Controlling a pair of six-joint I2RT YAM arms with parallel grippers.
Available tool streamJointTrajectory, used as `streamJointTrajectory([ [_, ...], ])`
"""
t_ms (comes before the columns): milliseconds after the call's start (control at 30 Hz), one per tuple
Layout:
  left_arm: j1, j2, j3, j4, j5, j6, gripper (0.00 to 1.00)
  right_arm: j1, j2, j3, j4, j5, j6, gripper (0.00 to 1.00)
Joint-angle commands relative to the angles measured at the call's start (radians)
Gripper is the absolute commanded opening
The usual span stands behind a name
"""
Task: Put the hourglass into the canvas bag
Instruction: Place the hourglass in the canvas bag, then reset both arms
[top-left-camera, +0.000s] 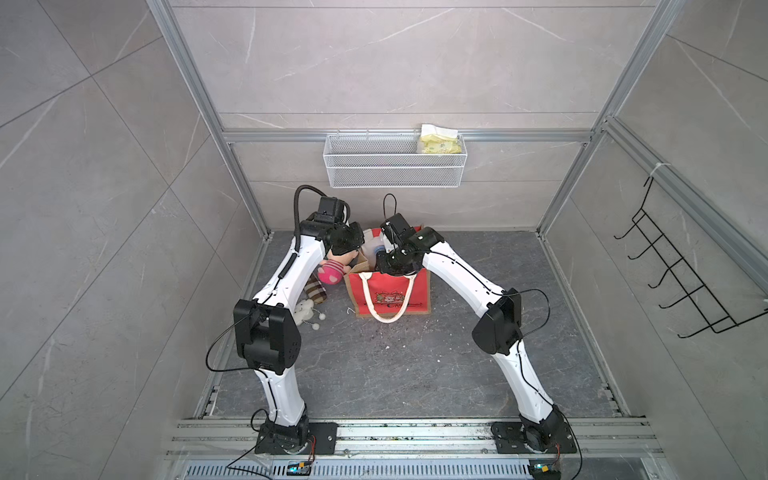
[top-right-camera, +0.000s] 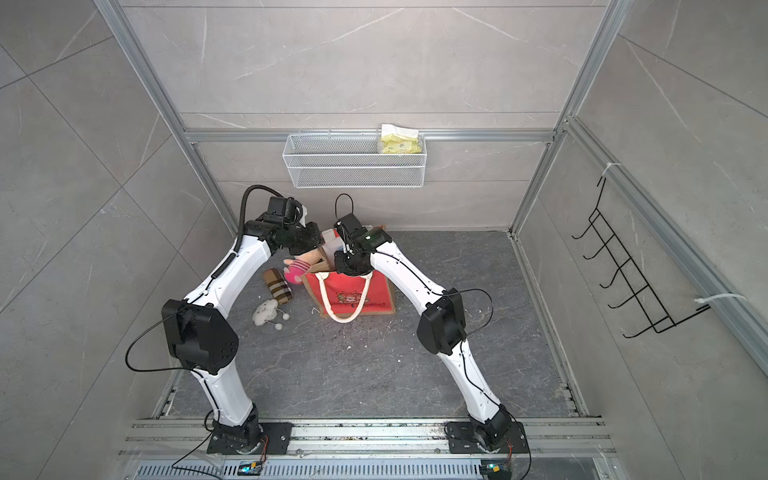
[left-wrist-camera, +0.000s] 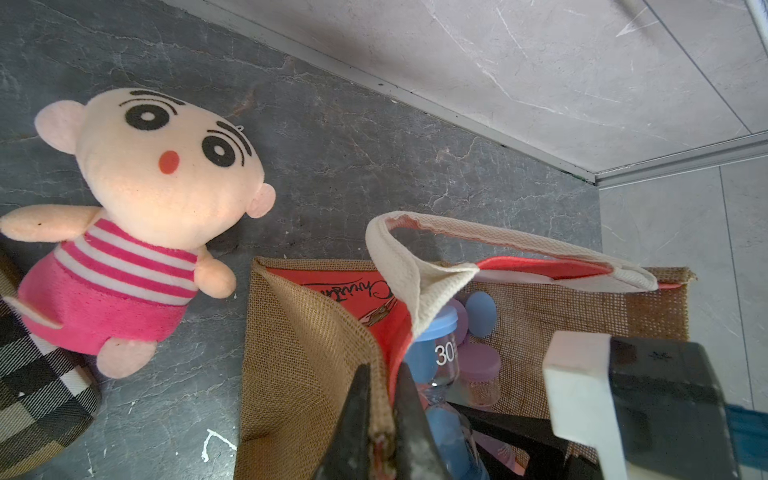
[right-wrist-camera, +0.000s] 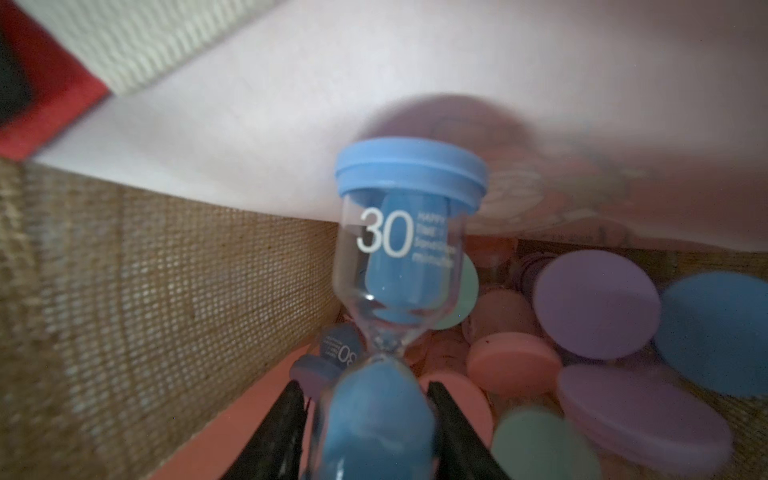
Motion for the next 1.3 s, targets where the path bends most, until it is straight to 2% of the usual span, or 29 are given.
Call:
streamJointTrajectory([
  [0, -0.003, -0.022, 0.025, 0.035, 0.012, -0.001, 0.00, 0.008, 0.022, 0.018, -0.037, 0.048, -0.031, 0.46],
  [367, -0.004, -0.029, 0.028, 0.027, -0.014, -0.008, 0.00, 0.005, -0.089, 0.008, -0.045, 0.098, -0.050, 0.77],
  [467, -0.004, -0.036, 0.030, 0.020, -0.038, -0.015, 0.10, 0.004, -0.163, -0.030, -0.032, 0.117, -0.053, 0.83],
  [733, 0.002, -0.081, 0.071, -0.026, -0.089, -0.002, 0.70, -0.012, -0.451, -0.197, 0.039, 0.203, -0.064, 0.99],
  [833, 0.010, -0.142, 0.066, -0.040, -0.124, 0.002, 0.91, -0.044, -0.584, -0.302, 0.076, 0.266, -0.065, 0.99],
  [900, 0.015, -0.205, 0.034, -0.048, -0.177, 0.010, 1.00, -0.073, -0.670, -0.383, 0.084, 0.349, -0.065, 0.99],
  [1033, 0.026, -0.400, -0.132, -0.024, -0.345, 0.029, 1.00, -0.157, -0.853, -0.600, 0.129, 0.536, -0.064, 0.99],
  [1133, 0.039, -0.573, -0.326, -0.011, -0.548, 0.046, 1.00, -0.247, -0.988, -0.839, 0.193, 0.707, -0.050, 0.99],
  [1267, 0.064, -0.727, -0.637, 0.024, -0.868, 0.060, 1.00, -0.365, -1.087, -1.229, 0.409, 0.827, -0.012, 0.99],
])
